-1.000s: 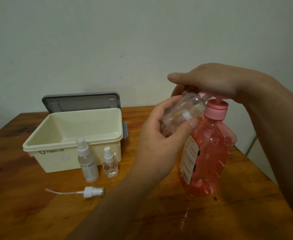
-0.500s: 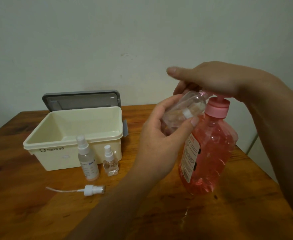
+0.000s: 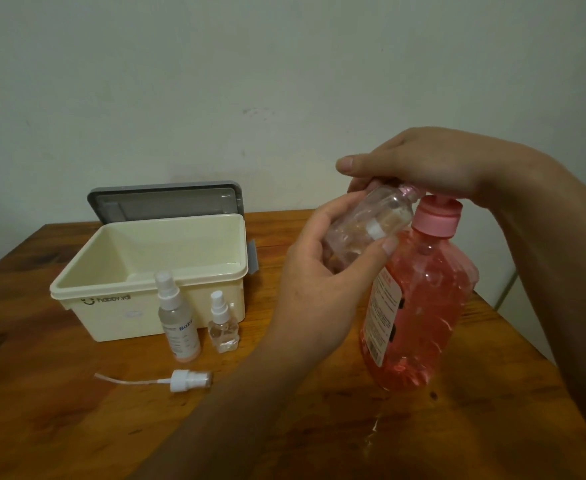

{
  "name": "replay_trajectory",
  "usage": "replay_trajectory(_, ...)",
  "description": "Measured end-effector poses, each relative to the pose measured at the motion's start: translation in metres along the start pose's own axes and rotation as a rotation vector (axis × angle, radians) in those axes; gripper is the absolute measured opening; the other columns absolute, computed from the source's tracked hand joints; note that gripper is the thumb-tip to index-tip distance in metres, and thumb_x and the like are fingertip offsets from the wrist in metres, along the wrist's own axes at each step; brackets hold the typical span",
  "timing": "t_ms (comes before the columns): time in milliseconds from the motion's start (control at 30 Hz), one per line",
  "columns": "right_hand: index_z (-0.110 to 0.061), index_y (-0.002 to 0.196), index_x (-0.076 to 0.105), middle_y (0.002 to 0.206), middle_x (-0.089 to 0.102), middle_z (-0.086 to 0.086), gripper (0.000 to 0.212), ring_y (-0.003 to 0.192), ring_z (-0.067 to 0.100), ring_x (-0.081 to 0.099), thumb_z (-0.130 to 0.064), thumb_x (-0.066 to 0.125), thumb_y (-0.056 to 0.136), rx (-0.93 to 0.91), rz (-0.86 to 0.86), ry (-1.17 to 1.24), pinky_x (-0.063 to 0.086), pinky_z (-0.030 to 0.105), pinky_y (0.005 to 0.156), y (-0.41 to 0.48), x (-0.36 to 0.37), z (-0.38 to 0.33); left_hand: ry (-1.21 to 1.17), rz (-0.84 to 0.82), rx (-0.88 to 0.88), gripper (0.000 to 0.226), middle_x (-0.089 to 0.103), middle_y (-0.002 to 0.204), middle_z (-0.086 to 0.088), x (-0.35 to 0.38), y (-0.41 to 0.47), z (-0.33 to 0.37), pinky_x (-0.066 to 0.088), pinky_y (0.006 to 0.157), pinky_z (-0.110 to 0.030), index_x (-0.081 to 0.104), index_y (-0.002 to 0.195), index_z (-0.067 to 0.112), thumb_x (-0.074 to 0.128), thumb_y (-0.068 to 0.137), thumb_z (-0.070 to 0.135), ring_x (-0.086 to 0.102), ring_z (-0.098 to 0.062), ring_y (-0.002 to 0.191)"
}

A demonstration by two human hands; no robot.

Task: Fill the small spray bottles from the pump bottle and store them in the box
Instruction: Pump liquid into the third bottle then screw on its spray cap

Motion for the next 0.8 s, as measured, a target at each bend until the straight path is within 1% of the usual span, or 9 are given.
replay_trajectory(133, -0.023, 0.087, 0.078, 0.087, 0.077, -0.007, 0.048, 0.089, 0.017, 0.071, -0.063, 0.053, 0.087, -0.001, 0.013, 0.014, 0.051, 0.036, 0.09, -0.0004, 0.0005, 0.0008, -0.018, -0.019, -0.015, 0.043, 0.067, 0.108, 0.013, 0.0005, -0.0014, -0.0006, 0.051, 0.069, -0.009, 0.055, 0.123, 0.027, 0.067, 0.086, 0.008, 0.065, 0.005, 0.096)
replay_trajectory(233, -0.022, 0.09, 0.078, 0.09, 0.076, -0.007, 0.049, 0.091, 0.018, 0.07, -0.062, 0.05, 0.089, -0.012, 0.01, -0.003, 0.05, 0.038, 0.093, -0.0001, -0.0043, -0.0052, -0.017, -0.016, -0.009, 0.046, 0.065, 0.114, 0.01, 0.0007, 0.0002, 0.0017, 0.051, 0.07, -0.009, 0.053, 0.128, 0.025, 0.067, 0.087, 0.009, 0.065, 0.004, 0.098)
replay_trajectory(333, -0.021, 0.092, 0.077, 0.092, 0.076, -0.005, 0.049, 0.092, 0.02, 0.07, -0.062, 0.049, 0.09, -0.025, 0.005, -0.006, 0.05, 0.035, 0.089, -0.0005, -0.0061, -0.0079, -0.025, -0.005, 0.005, 0.046, 0.066, 0.114, 0.01, 0.0005, 0.0018, 0.002, 0.051, 0.071, -0.009, 0.053, 0.127, 0.024, 0.067, 0.086, 0.008, 0.065, 0.003, 0.098)
replay_trajectory(400, -0.021, 0.09, 0.078, 0.092, 0.077, -0.002, 0.048, 0.092, 0.023, 0.07, -0.06, 0.05, 0.09, -0.021, 0.003, -0.001, 0.05, 0.034, 0.087, -0.0002, -0.0054, -0.0069, -0.034, -0.005, 0.003, 0.046, 0.067, 0.111, 0.011, 0.0009, 0.002, 0.0008, 0.051, 0.07, -0.009, 0.054, 0.127, 0.024, 0.067, 0.086, 0.008, 0.066, 0.003, 0.097)
replay_trajectory(467, -0.02, 0.088, 0.078, 0.091, 0.077, 0.001, 0.047, 0.092, 0.026, 0.07, -0.059, 0.053, 0.089, -0.011, -0.007, 0.01, 0.051, 0.038, 0.089, -0.0006, -0.0028, -0.0042, -0.044, -0.008, -0.009, 0.044, 0.068, 0.107, 0.014, 0.0013, 0.0011, -0.0014, 0.051, 0.068, -0.009, 0.054, 0.125, 0.024, 0.067, 0.086, 0.006, 0.066, 0.004, 0.095)
replay_trajectory(600, -0.021, 0.086, 0.079, 0.087, 0.077, -0.005, 0.044, 0.089, 0.019, 0.071, -0.058, 0.056, 0.088, -0.004, -0.002, 0.042, 0.051, 0.038, 0.092, -0.0017, 0.0013, 0.0011, -0.038, -0.018, -0.014, 0.042, 0.069, 0.097, 0.024, 0.0017, -0.0008, -0.0037, 0.052, 0.068, -0.01, 0.055, 0.119, 0.03, 0.067, 0.086, 0.006, 0.067, 0.005, 0.092)
replay_trajectory(667, -0.021, 0.086, 0.079, 0.087, 0.077, -0.005, 0.044, 0.089, 0.02, 0.071, -0.059, 0.056, 0.088, -0.005, 0.0, 0.036, 0.052, 0.04, 0.093, -0.0011, 0.0007, -0.0003, -0.051, -0.023, -0.019, 0.042, 0.069, 0.097, 0.022, 0.0022, -0.0015, -0.0027, 0.052, 0.068, -0.01, 0.055, 0.12, 0.029, 0.067, 0.086, 0.006, 0.067, 0.005, 0.092)
replay_trajectory(733, -0.021, 0.086, 0.079, 0.089, 0.077, -0.003, 0.045, 0.093, 0.023, 0.07, -0.059, 0.054, 0.089, -0.012, 0.007, 0.018, 0.052, 0.038, 0.088, -0.0009, -0.0032, -0.0049, -0.052, -0.02, -0.008, 0.043, 0.069, 0.098, 0.018, 0.0019, -0.001, 0.0005, 0.051, 0.068, -0.009, 0.055, 0.123, 0.026, 0.067, 0.086, 0.005, 0.067, 0.005, 0.092)
replay_trajectory(800, -0.02, 0.088, 0.078, 0.09, 0.076, -0.002, 0.046, 0.094, 0.025, 0.07, -0.059, 0.053, 0.09, -0.013, 0.018, 0.005, 0.05, 0.031, 0.072, -0.0012, -0.0078, -0.0083, -0.045, -0.02, 0.005, 0.044, 0.068, 0.099, 0.018, 0.0016, 0.0006, 0.0036, 0.051, 0.068, -0.007, 0.054, 0.123, 0.025, 0.067, 0.086, 0.005, 0.066, 0.007, 0.091)
Point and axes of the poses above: each hand's wrist, its own y-axis towards the middle knuckle, its own x-axis out of the palm, z = x × y, the point moved 1 cm from there along y, towards the middle knuckle
